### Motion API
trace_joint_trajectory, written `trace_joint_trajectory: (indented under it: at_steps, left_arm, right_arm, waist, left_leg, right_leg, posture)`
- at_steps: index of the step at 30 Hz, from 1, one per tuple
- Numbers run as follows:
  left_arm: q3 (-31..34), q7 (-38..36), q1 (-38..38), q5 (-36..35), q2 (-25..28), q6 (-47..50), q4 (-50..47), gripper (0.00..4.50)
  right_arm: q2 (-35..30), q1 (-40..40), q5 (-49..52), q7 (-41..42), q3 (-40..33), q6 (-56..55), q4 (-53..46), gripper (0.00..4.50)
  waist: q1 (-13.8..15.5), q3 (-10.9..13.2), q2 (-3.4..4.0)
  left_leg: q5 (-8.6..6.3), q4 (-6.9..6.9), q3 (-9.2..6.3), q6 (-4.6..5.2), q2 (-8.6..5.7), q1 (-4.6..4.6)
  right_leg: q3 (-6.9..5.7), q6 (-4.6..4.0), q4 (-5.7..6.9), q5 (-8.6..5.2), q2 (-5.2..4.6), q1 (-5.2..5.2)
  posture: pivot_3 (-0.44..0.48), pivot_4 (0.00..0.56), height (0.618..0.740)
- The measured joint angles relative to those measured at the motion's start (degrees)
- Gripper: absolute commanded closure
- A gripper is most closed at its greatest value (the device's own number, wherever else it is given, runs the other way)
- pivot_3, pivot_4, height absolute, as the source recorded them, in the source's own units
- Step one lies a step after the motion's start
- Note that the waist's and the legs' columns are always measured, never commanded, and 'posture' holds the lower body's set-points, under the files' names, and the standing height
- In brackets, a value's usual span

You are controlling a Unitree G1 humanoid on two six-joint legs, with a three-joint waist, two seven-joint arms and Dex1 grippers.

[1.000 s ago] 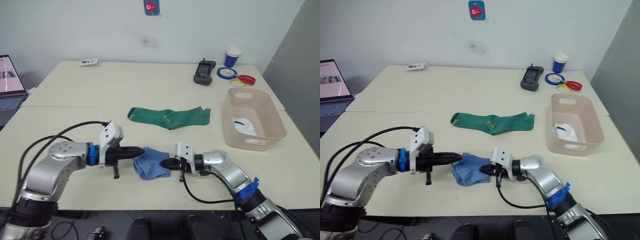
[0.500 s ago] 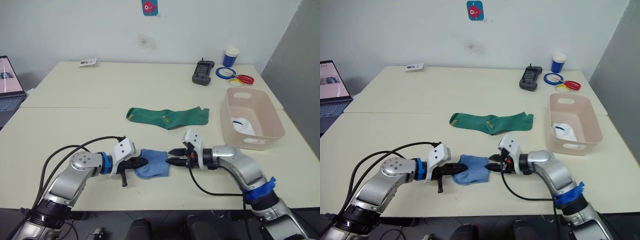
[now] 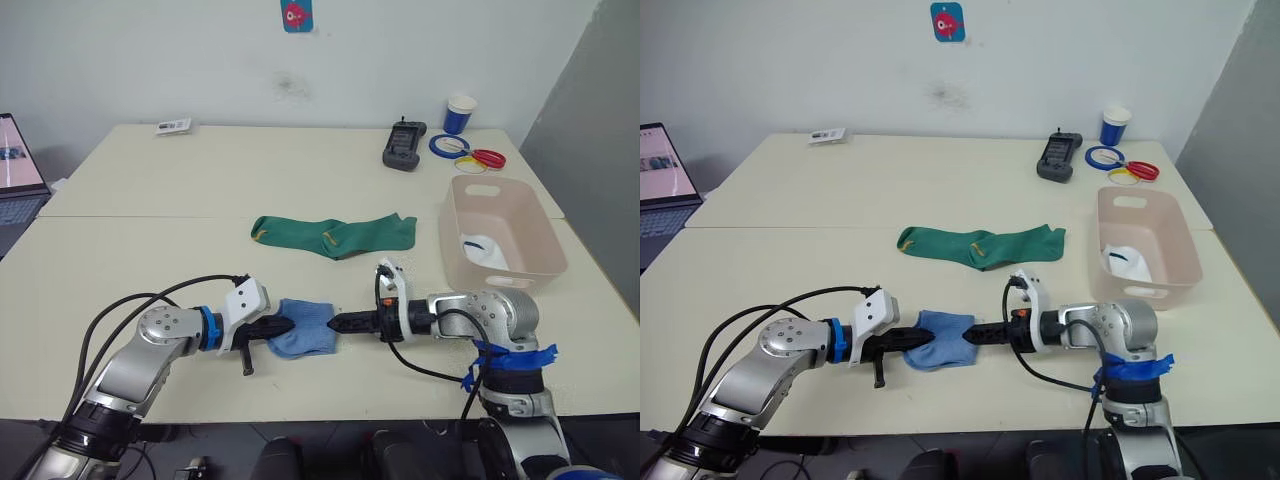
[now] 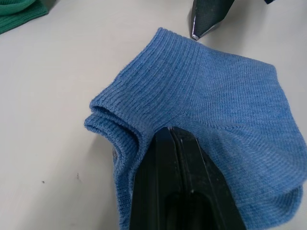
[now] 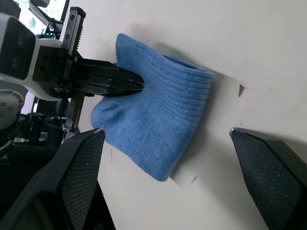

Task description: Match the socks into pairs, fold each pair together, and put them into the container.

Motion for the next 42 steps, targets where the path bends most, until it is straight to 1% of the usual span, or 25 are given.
trace_joint_trajectory:
  at_steps: [5,11,12,13,16,20,23,24,28,31,32,34,36,37,40,42]
  left_arm:
    - [0.87,0.04,1.12,0.00,0.16,0.22,-0.76,4.50]
    - [1.93,0.43,2.82,-0.07,0.29,0.89,-2.01,4.50]
    - [2.28,0.44,3.20,-0.23,0.29,0.90,-2.29,4.50]
    - [2.66,0.41,3.55,-0.47,0.29,0.97,-2.66,4.50]
    - [3.96,0.33,4.10,-1.53,0.29,1.42,-2.98,4.50]
    - [4.15,0.03,3.74,-1.96,0.30,2.46,-2.81,4.50]
    - [5.10,-0.22,3.60,-4.13,0.16,5.00,-2.80,4.50]
    - [5.43,-0.31,3.60,-5.11,0.12,6.06,-2.92,4.50]
    - [6.61,-1.73,3.95,-8.67,0.32,9.63,-4.30,4.50]
    - [10.19,-4.15,3.67,-14.72,1.81,13.67,-7.44,3.91]
    - [11.57,-4.33,2.80,-16.81,2.61,15.60,-8.37,3.61]
    - [14.84,-4.32,-1.59,-21.93,5.26,20.38,-11.57,2.97]
    - [17.68,-3.84,-6.34,-25.51,7.24,23.28,-14.92,2.33]
    - [18.05,-3.72,-7.81,-26.42,7.60,23.89,-16.08,2.02]
    - [17.16,-1.38,-13.08,-28.60,5.89,26.37,-17.00,1.03]
    - [16.36,1.28,-18.69,-29.65,2.52,27.50,-16.64,0.40]
  right_arm:
    - [6.37,-0.83,2.16,-3.69,-1.94,-0.08,5.33,0.02]
    - [9.88,-2.02,3.82,-5.74,-4.51,-0.06,10.17,0.02]
    - [10.20,-2.22,3.82,-6.01,-4.61,-0.48,10.71,0.40]
    - [10.28,-2.29,3.80,-6.22,-4.61,-1.25,11.40,0.63]
    - [9.78,-2.29,3.67,-6.48,-4.42,-3.02,12.43,1.65]
    - [7.62,-2.16,3.48,-5.93,-0.54,-5.75,12.19,3.08]
    - [7.76,-2.24,3.92,-5.58,0.07,-7.33,11.95,4.22]
    - [7.74,-2.34,3.99,-5.34,0.18,-7.64,11.86,4.49]
    - [6.72,-2.34,4.02,-4.97,0.59,-8.38,11.68,4.49]
    - [3.32,-2.23,4.08,-4.34,1.71,-8.77,8.82,4.50]
    - [1.96,-2.20,4.18,-4.18,1.44,-8.62,7.60,4.50]
    - [-0.54,-2.84,5.89,-4.18,-1.20,-7.57,2.63,4.50]
    - [-1.72,-4.99,7.81,-4.87,-4.99,-6.14,-2.59,4.50]
    - [-2.20,-6.04,8.66,-5.14,-6.63,-5.55,-4.50,4.50]
    - [-4.25,-9.21,10.89,-6.90,-13.77,-2.08,-8.79,4.50]
    - [-6.84,-12.88,11.10,-7.98,-18.43,-0.41,-9.20,4.50]
  waist:
    - [-0.46,-0.09,0.04]
    - [-1.08,-0.10,0.04]
    - [-1.17,-0.10,0.04]
    - [-1.22,-0.10,0.04]
    - [-1.22,-0.09,0.04]
    - [-1.22,-0.09,0.03]
    - [-1.24,-0.08,0.02]
    - [-1.24,-0.08,0.02]
    - [-1.19,-0.06,-0.02]
    - [-1.17,0.01,-0.12]
    - [-1.03,0.02,-0.13]
    - [-0.38,0.13,-0.17]
    - [0.00,0.13,-0.17]
    - [0.11,0.12,-0.15]
    - [0.26,0.14,-0.14]
    - [0.56,0.27,-0.14]
  left_leg:
    - [0.00,-0.05,-0.04,0.00,0.02,0.02]
    - [0.00,-0.07,-0.01,0.00,0.03,-0.01]
    - [0.00,-0.08,-0.02,0.00,0.03,-0.01]
    - [0.00,-0.09,-0.02,0.00,0.03,-0.02]
    - [0.00,-0.10,0.00,0.00,0.02,-0.15]
    - [0.00,-0.11,0.08,0.00,0.00,-0.17]
    - [0.00,-0.12,0.08,0.00,0.02,-0.18]
    - [0.00,-0.12,0.08,0.00,0.02,-0.18]
    - [0.00,-0.12,0.07,0.00,0.02,-0.22]
    - [0.01,-0.02,0.00,-0.01,0.03,-0.68]
    - [0.01,0.03,-0.03,-0.01,0.02,-0.75]
    - [0.02,0.15,-0.27,-0.02,0.00,-1.22]
    - [0.01,0.14,-0.28,-0.02,-0.06,-1.21]
    - [0.01,0.11,-0.28,-0.02,-0.10,-1.16]
    - [0.01,0.12,-0.25,-0.02,-0.10,-1.17]
    - [0.01,0.14,-0.28,-0.02,-0.16,-1.22]
  right_leg:
    - [-0.03,0.00,0.00,0.00,0.14,0.00]
    - [0.02,0.00,-0.02,0.00,0.12,-0.03]
    - [0.02,0.00,-0.02,0.00,0.12,-0.03]
    - [0.02,0.00,-0.02,0.00,0.12,-0.05]
    - [0.02,0.00,-0.02,0.00,0.13,-0.20]
    - [0.09,0.00,-0.03,0.00,0.13,-0.26]
    - [0.09,0.00,-0.02,0.00,0.15,-0.30]
    - [0.09,0.00,-0.02,0.00,0.15,-0.30]
    - [0.08,0.00,-0.01,0.00,0.13,-0.32]
    - [0.02,0.04,0.00,0.03,0.11,-0.71]
    - [-0.01,0.04,-0.01,0.03,0.11,-0.74]
    - [-0.19,0.12,-0.02,0.07,0.11,-1.05]
    - [-0.12,0.12,-0.06,0.07,0.11,-1.03]
    - [-0.09,0.13,-0.09,0.06,0.11,-1.00]
    - [-0.15,0.13,-0.11,0.06,0.10,-0.96]
    - [-0.24,0.13,-0.09,0.07,0.12,-0.97]
  posture:
    - [0.000,0.150,0.740]
    - [0.000,0.150,0.740]
    - [0.000,0.150,0.740]
    - [0.000,0.150,0.740]
    - [0.000,0.150,0.740]
    - [0.000,0.150,0.740]
    - [0.000,0.150,0.740]
    - [0.000,0.150,0.740]
    - [0.000,0.150,0.740]
    - [0.000,0.150,0.740]
    - [0.000,0.150,0.740]
    - [0.000,0.150,0.740]
    - [0.000,0.150,0.740]
    - [0.000,0.150,0.740]
    - [0.000,0.150,0.740]
    - [0.000,0.150,0.740]
